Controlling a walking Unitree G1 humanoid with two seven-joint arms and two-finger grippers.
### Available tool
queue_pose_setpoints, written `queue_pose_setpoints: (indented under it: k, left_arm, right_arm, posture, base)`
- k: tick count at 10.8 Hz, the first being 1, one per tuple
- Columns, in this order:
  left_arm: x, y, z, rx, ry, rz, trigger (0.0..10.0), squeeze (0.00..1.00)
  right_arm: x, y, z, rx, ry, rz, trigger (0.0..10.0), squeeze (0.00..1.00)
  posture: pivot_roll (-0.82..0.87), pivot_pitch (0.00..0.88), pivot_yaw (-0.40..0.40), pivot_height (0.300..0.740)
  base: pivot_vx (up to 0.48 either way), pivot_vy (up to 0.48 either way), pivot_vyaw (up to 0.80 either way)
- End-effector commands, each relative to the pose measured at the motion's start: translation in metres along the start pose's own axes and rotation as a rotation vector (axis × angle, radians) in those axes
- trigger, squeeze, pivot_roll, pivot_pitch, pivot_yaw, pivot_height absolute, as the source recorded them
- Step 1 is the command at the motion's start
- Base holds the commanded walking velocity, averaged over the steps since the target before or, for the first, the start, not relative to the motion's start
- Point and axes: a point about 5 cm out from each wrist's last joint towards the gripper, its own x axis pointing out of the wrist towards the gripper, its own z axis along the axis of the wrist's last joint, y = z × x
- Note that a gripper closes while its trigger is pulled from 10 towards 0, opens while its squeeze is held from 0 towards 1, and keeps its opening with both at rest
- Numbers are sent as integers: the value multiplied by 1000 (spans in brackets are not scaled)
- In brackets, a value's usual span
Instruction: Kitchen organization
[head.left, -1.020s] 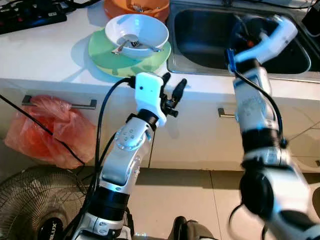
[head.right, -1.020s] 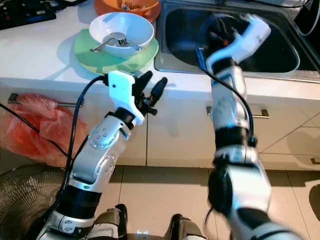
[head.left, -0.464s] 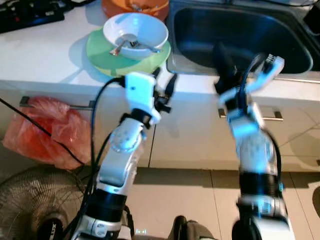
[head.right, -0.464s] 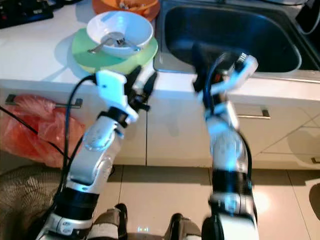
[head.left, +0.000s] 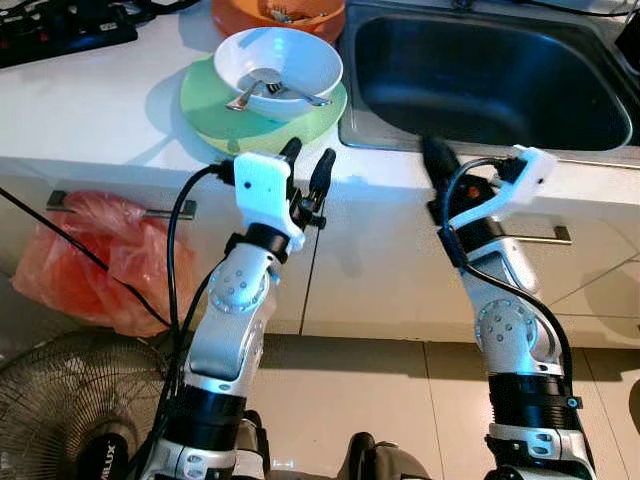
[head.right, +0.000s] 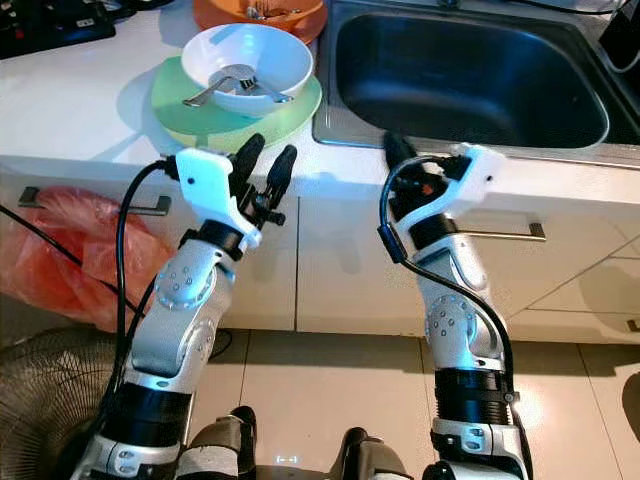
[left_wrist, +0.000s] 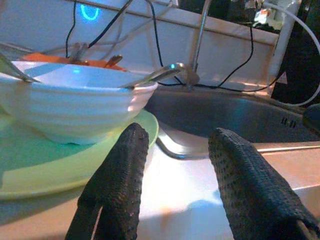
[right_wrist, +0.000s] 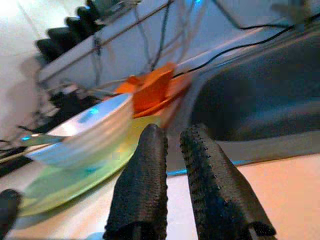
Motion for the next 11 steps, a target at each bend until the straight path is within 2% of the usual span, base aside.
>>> queue_pose_setpoints:
  k: [1, 3, 4, 6, 8, 10, 11]
  left_arm:
    - [-3, -2, 1, 10, -11, 0, 10000, 0]
    - [-9, 1, -1, 13, -2, 5, 10000, 0]
    - [-12, 7, 1, 21, -2, 25, 10000, 0]
    - [-13, 15, 8, 63, -27, 53, 10000, 0]
    - [-12, 22, 16, 207, -46, 84, 10000, 0]
    - [-14, 32, 18, 300, -48, 109, 10000, 0]
    - [-18, 43, 23, 421, -42, 129, 10000, 0]
  right_arm:
    - [-4, -2, 7, -66, -31, -22, 10000, 0]
    - [-7, 1, 2, -152, -10, 18, 10000, 0]
    - [-12, -5, -4, -204, 27, 10, 10000, 0]
    - [-16, -13, -8, -247, 56, -16, 10000, 0]
    - [-15, -7, -13, -230, 56, -2, 10000, 0]
    - [-13, -5, -14, -229, 58, 12, 10000, 0]
    - [-12, -5, -14, -227, 56, 11, 10000, 0]
  posture:
    - [179, 186, -57, 740]
    - [178, 181, -53, 740]
    - [181, 180, -53, 740]
    - [186, 194, -56, 740]
    - [190, 204, -57, 740]
    - [194, 209, -60, 740]
    - [201, 214, -61, 740]
  base:
    - [0, 0, 0]
    - [0, 0, 0]
    - [0, 0, 0]
    - [0, 0, 0]
    - [0, 0, 0]
    - [0, 0, 0]
    - [0, 0, 0]
